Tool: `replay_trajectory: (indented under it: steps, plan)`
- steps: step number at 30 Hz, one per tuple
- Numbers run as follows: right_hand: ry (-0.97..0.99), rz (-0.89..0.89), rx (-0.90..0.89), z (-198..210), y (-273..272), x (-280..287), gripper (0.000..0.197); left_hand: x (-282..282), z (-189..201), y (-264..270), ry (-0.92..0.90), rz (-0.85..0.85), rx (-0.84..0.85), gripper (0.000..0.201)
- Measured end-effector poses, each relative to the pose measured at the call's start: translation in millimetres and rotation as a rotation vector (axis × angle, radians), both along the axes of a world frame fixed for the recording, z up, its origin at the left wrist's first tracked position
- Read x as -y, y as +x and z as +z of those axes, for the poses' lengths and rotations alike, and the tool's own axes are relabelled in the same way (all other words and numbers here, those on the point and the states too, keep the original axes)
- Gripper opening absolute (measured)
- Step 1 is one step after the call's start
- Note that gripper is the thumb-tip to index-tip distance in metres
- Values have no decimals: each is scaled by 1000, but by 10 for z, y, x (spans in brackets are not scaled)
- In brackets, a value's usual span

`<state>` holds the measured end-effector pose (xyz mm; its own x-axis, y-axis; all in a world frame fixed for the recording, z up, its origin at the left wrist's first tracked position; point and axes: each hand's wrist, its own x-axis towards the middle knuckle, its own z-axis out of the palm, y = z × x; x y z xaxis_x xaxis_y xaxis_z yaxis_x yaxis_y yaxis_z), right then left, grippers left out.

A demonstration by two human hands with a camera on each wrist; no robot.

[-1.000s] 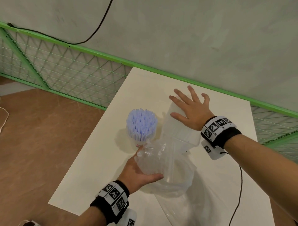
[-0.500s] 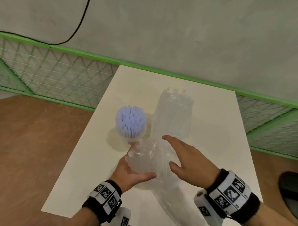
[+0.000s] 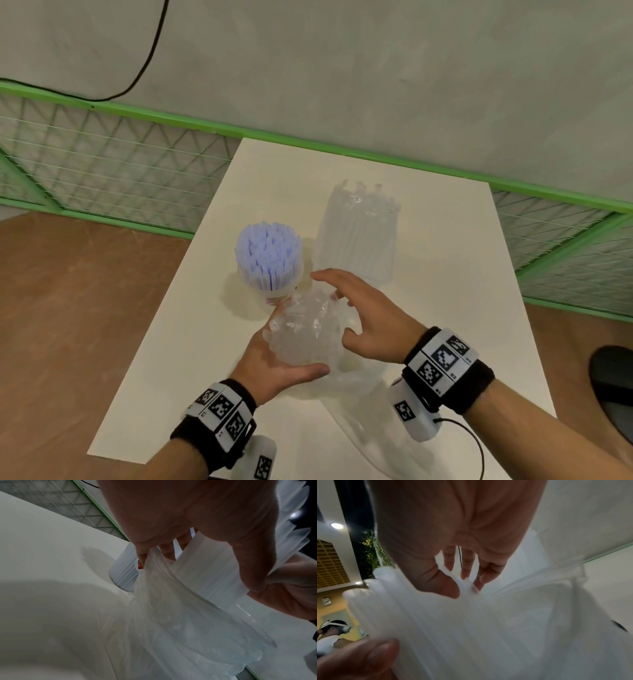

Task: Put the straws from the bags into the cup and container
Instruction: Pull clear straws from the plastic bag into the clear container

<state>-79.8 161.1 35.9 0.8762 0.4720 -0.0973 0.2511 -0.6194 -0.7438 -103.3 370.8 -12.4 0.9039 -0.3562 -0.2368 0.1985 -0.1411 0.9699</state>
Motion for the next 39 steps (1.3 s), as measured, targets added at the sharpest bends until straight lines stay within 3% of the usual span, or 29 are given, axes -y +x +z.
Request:
replay_trajectory:
  steps: [5,13,20,26,32,36,39]
  plan:
    - [-3,-66,15,-6,-33,49,81,-8,-16,22,9,-6,0,77]
    - [107,-116,99,-57,-74,12,41,-26,-51,45,45,3,-23,76]
    - [167,-270,188,-122,-134,48,24,-31,-43,50,12,21,-43,74]
    - [188,-406,179,-191,-210,-21,15,-19,-54,67,10,38,-59,72]
    - [89,-474,429,-160,-212,-53,8,-14,-39,74,8,43,-56,67]
    - [42,-475,453,-189,-171,-54,20,-20,-32,78,6,47,-54,70]
    - [-40,-370,439,-261,-150,-123,26,-12,-28,74,10,50,-59,67]
